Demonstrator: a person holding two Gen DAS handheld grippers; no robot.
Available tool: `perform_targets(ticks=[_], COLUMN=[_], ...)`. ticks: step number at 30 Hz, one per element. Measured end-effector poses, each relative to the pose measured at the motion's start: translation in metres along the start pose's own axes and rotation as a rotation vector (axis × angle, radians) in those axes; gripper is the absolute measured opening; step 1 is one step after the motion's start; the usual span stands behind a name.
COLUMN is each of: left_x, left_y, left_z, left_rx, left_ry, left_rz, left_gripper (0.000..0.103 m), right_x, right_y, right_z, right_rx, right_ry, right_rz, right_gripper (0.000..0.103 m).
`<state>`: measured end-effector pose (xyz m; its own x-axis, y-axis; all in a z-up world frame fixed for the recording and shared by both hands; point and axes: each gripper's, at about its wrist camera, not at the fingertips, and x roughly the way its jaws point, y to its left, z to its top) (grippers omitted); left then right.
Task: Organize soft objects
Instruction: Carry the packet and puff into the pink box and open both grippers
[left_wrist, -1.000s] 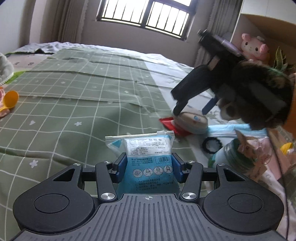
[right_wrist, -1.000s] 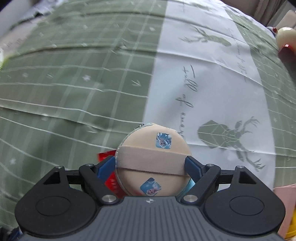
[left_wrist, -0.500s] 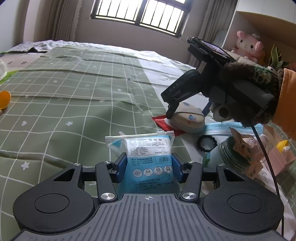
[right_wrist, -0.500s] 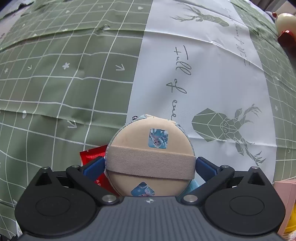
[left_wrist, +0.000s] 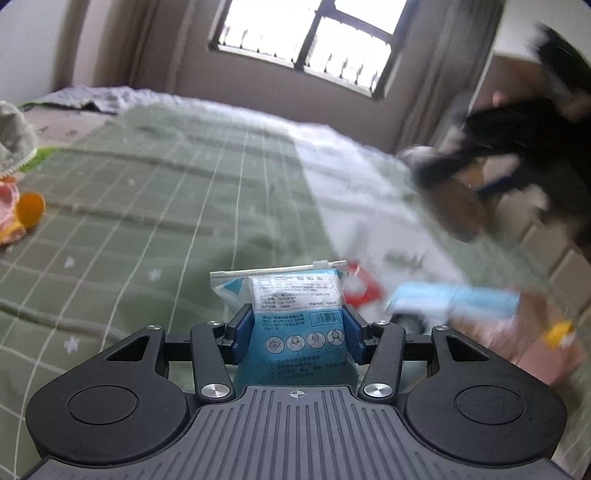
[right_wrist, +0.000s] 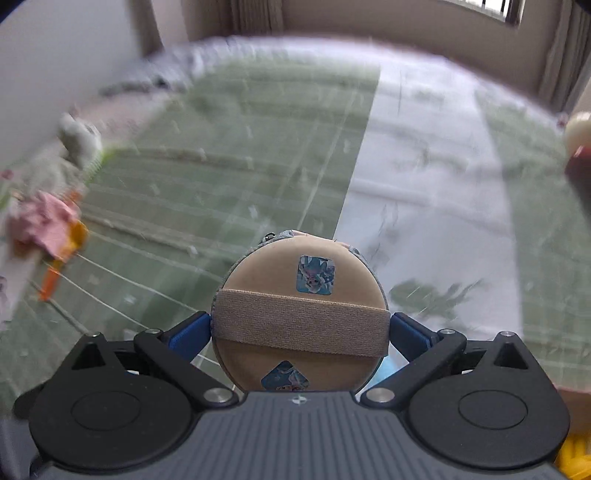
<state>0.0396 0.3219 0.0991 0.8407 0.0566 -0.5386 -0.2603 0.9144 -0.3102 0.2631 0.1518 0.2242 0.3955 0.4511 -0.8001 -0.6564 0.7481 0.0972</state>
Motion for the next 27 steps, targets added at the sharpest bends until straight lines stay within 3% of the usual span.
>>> perform_targets(ticks=[4, 10, 15, 19, 20, 22, 24, 27], left_x=[-0.019, -0.016, 0.034, 0.098, 0.115, 0.144, 0.153, 0.138], left_y=[-0.055, -0.187, -0.304, -0.354, -0.362, -0.380, -0.386, -0.372], left_z=[0.029, 0.050, 0.034, -0.001, -0.013, -0.044, -0.061, -0.054], left_rx=[0.031, 0.154, 0.223, 0.142, 0.133, 0.218, 0.299, 0.263], left_ry=[-0.078, -0.085, 0.058, 0.214, 0.249, 0.306, 0.255, 0.170], left_rz=[-0.053, -0.262, -0.445, -0.583, -0.593, -0.466, -0.373, -0.400], left_gripper=[0.055, 0.055, 0.055, 0.058, 0.058, 0.055, 0.053, 0.053], right_x=[-0.092, -0.198, -0.225, -0.209, -0.201, -0.181, -0.157, -0.121], right_y=[-0.060, -0.189, -0.272, -0.310, -0.316, -0.328, -0.335, -0.336], right_z=[-0.019, -0.089, -0.153, -0.190, -0.196, -0.207, -0.213, -0.212], right_rx=[0.015, 0.159, 0.267, 0.295, 0.310, 0.344, 0.357, 0.347], right_ry=[-0.165, -0.329, -0.372, -0.378, -0.375, -0.357, -0.323, -0.267], right_rz=[-0.020, -0.105, -0.150, -0.156, -0.149, -0.126, -0.101, -0.085], right_gripper=[0.102, 0.102, 0.102, 0.102, 0.102, 0.102, 0.102, 0.102])
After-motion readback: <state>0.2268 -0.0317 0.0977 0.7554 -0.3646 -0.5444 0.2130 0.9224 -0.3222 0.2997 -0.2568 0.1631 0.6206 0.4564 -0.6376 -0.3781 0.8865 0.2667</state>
